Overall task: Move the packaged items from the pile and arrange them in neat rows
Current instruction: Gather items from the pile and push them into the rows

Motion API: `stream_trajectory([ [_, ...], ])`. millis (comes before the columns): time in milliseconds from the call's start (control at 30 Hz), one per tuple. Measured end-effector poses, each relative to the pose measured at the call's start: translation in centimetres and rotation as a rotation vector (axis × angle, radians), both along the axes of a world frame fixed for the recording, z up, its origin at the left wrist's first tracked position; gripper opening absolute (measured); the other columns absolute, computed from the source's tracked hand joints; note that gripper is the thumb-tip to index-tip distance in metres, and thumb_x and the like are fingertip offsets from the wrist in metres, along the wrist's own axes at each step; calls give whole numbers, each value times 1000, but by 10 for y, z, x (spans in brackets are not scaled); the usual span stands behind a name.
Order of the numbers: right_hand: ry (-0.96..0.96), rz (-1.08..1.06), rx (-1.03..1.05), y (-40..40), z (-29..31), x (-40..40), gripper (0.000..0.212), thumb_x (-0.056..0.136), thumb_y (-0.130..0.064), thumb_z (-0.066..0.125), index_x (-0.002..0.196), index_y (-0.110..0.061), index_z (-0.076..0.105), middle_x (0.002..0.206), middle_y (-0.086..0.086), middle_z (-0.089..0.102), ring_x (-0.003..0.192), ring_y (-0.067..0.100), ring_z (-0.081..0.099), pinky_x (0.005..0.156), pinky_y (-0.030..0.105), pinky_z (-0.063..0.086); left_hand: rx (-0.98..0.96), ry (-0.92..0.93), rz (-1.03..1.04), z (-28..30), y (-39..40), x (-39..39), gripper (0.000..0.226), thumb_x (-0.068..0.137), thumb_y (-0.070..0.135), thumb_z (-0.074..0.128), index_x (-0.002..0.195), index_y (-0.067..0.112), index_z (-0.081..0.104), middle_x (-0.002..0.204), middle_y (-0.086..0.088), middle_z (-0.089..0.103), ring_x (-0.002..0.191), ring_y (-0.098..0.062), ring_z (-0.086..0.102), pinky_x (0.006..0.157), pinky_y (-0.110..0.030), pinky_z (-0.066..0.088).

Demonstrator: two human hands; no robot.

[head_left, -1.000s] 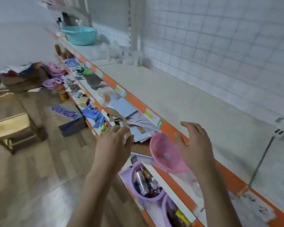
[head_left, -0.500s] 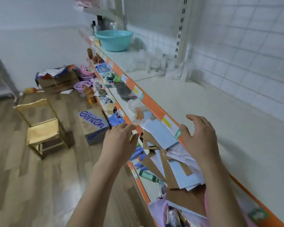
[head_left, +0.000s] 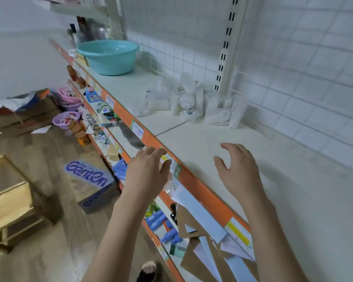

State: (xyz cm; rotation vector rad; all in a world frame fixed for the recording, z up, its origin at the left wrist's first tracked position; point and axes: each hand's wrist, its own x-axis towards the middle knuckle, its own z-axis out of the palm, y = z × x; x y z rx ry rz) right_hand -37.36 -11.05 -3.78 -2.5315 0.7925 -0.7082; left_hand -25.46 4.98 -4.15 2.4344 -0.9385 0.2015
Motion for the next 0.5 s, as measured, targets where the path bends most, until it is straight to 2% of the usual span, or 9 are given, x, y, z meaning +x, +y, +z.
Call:
stream_trajectory([
  [200,66,-184,-11,-35,-1,70,45,91,-21,53,133,-9,43,134,6,44,122,23,38,96,26,30,9,-2,-200,9,-50,85,36,91,31,52,123,15,55,116,-5,59,108,-27,52,89,-38,43],
  [400,216,-321,-180,-86,4,137,68,83,-7,57,142,-4,23,147,13,25,136,28,22,110,32,17,-25,-4,-338,17,-78,150,39,89,29,56,125,13,53,118,-6,58,110,-29,50,88,-39,43],
  [500,322,-376,-296,-100,-6,154,67,75,-4,61,136,-8,35,133,12,43,125,30,37,106,37,22,-30,-15,-383,14,-89,174,40,89,27,57,126,13,52,117,-7,58,108,-30,51,87,-40,44],
])
